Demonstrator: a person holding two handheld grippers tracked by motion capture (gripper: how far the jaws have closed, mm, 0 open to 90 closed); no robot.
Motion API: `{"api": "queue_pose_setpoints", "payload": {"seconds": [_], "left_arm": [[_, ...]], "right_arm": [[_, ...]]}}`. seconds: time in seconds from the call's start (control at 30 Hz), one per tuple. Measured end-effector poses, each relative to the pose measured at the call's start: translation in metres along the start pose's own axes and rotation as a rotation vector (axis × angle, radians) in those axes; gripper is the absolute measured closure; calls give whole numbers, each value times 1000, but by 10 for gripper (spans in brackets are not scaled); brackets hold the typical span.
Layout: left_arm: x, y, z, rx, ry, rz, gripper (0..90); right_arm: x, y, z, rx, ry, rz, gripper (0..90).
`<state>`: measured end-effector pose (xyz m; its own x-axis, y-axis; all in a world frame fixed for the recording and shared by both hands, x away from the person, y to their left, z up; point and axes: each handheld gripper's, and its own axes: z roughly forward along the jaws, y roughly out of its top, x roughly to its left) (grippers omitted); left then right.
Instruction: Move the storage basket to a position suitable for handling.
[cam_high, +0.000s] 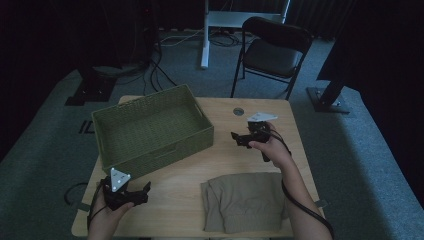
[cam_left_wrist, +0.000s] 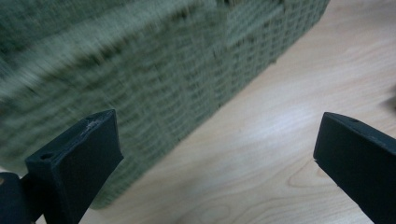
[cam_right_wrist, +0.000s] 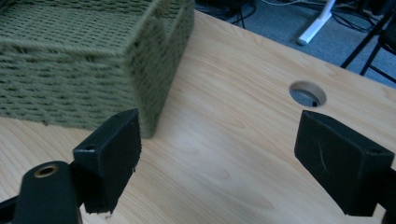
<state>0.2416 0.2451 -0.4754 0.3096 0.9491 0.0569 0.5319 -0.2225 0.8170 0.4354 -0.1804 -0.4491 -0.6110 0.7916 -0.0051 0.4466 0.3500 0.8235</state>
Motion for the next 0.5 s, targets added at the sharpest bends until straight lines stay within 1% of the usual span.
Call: {"api": "queue_pose_setpoints", "payload": {"seconds": [0.17, 0.3, 0.37, 0.43, 0.5], "left_arm": [[7, 16, -14, -45, 20, 4, 13], [15, 28, -20, -73, 33, -1, 14], [20, 32, -22, -85, 42, -10, 13], [26, 36, -23, -101, 47, -28, 14], [33, 39, -23, -106, 62, -41, 14]], "right_arm": [[9, 12, 6, -6, 22, -11, 144], [15, 21, 11, -10, 30, -23, 143], [17, 25, 13, -13, 35, -25, 144], [19, 30, 14, -19, 39, -23, 144], [21, 33, 16, -19, 40, -26, 159]]}}
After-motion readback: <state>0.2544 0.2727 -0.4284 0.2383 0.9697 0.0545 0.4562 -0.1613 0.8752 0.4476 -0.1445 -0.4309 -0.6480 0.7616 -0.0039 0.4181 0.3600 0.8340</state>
